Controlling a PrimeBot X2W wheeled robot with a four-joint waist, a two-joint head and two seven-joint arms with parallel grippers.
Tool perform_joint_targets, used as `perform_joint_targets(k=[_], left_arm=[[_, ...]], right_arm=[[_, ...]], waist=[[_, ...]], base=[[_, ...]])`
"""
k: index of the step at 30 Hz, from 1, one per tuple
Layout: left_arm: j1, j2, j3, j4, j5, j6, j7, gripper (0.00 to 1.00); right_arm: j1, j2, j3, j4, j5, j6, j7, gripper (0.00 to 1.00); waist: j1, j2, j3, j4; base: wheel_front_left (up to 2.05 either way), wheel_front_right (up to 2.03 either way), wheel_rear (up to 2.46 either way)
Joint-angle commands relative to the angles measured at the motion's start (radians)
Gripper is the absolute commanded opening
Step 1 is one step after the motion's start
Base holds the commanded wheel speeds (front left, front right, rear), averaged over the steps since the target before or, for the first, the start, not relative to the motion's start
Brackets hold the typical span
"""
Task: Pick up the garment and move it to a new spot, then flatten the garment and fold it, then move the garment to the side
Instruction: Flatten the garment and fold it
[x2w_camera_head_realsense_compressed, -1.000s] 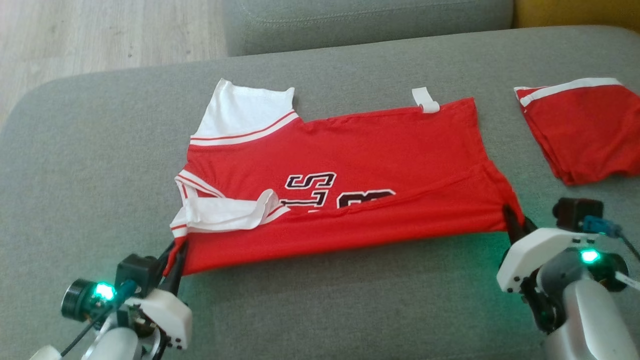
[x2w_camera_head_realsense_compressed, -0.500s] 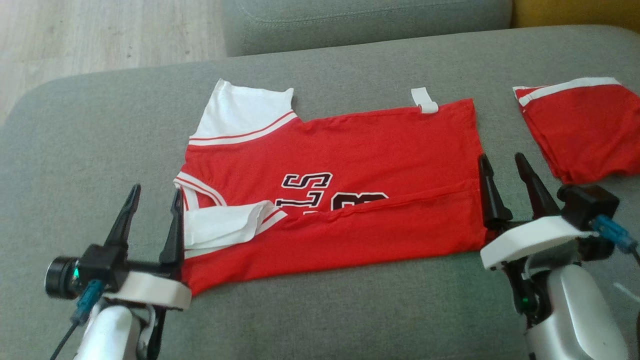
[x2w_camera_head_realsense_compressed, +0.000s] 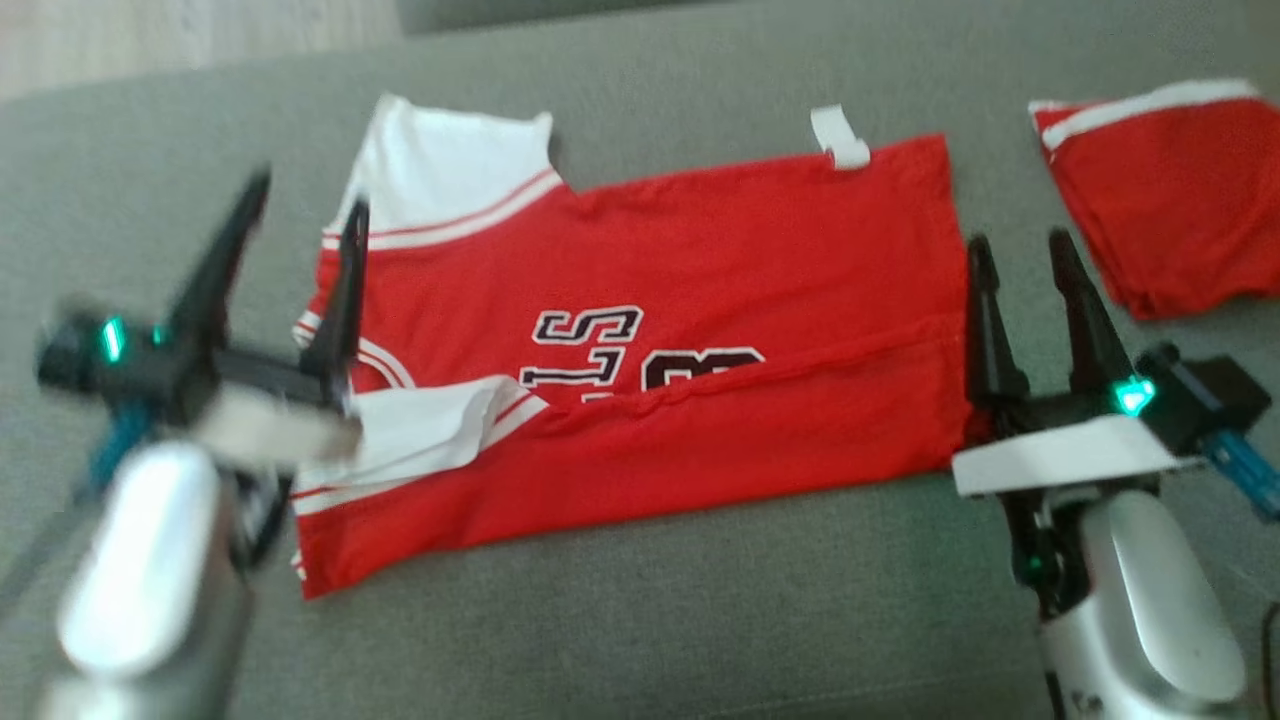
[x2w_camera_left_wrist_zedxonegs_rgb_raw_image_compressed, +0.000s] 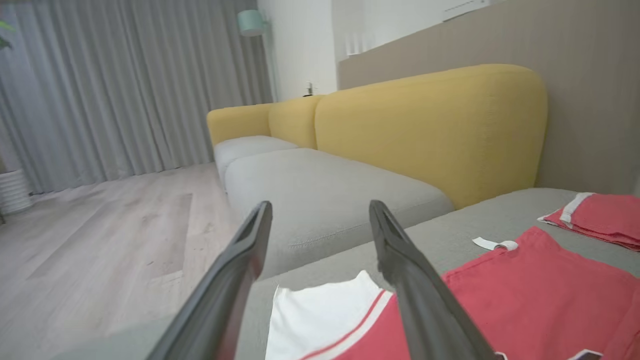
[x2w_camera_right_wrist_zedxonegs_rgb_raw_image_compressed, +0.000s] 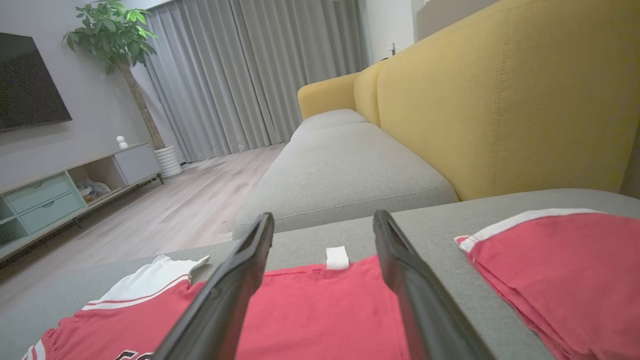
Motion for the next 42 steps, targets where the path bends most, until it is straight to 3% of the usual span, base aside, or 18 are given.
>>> perform_joint_targets(k=[1, 7, 14, 18, 28, 35, 36, 37, 38, 42], left_arm=[[-0.083, 0.042, 0.029, -0.032, 0.003, -0.005, 0.02, 1.0], [-0.318, 0.149, -0.052, 0.062, -0.044, -0.03, 0.215, 1.0], [-0.513, 0.271, -0.228, 0.249, -0.238, -0.032, 0.431, 1.0], [-0.597, 0.294, -0.254, 0.357, -0.33, -0.032, 0.521, 1.0], [-0.739, 0.319, -0.314, 0.531, -0.384, -0.032, 0.542, 1.0], [-0.802, 0.306, -0.369, 0.617, -0.43, -0.033, 0.52, 1.0], [-0.803, 0.301, -0.38, 0.621, -0.441, -0.033, 0.524, 0.96], [-0.804, 0.296, -0.389, 0.622, -0.457, -0.033, 0.528, 0.3], [-0.804, 0.292, -0.397, 0.62, -0.474, -0.033, 0.528, 0.0], [-0.804, 0.291, -0.426, 0.609, -0.501, -0.033, 0.489, 0.0]], right_arm=[[-0.043, -0.005, 0.034, -0.04, -0.005, -0.001, -0.011, 1.0], [-0.074, -0.005, 0.054, -0.058, 0.017, -0.001, -0.029, 1.0], [-0.11, -0.005, 0.078, -0.064, 0.05, -0.001, -0.04, 1.0], [-0.117, -0.005, 0.069, -0.054, 0.069, -0.001, -0.042, 1.0], [-0.132, -0.005, 0.074, -0.069, 0.086, -0.001, -0.043, 1.0], [-0.137, -0.005, 0.063, -0.078, 0.083, -0.001, -0.043, 1.0], [-0.137, -0.005, 0.062, -0.079, 0.081, -0.001, -0.043, 1.0], [-0.138, -0.005, 0.06, -0.08, 0.08, -0.001, -0.043, 1.0], [-0.138, -0.005, 0.058, -0.08, 0.078, -0.001, -0.043, 1.0], [-0.139, -0.005, 0.05, -0.076, 0.068, -0.001, -0.043, 1.0]], waist=[[-0.0001, 0.0, 0.052, -0.016], [-0.0001, 0.0, 0.149, -0.056], [-0.0001, 0.0, 0.224, -0.117], [-0.0001, 0.0, 0.264, -0.143], [-0.0001, 0.0, 0.359, -0.18], [-0.0001, 0.0, 0.39, -0.176], [-0.0001, 0.0, 0.392, -0.175], [-0.0001, 0.0, 0.392, -0.173], [-0.0001, 0.0, 0.391, -0.17], [-0.0001, 0.0, 0.377, -0.158]], base=[[0.0, 0.0, 0.0], [0.0, 0.0, 0.0], [0.0, 0.0, 0.0], [0.0, 0.0, 0.0], [0.0, 0.0, 0.0], [0.0, 0.0, 0.0], [0.0, 0.0, 0.0], [0.0, 0.0, 0.0], [0.0, 0.0, 0.0], [0.0, 0.0, 0.0]])
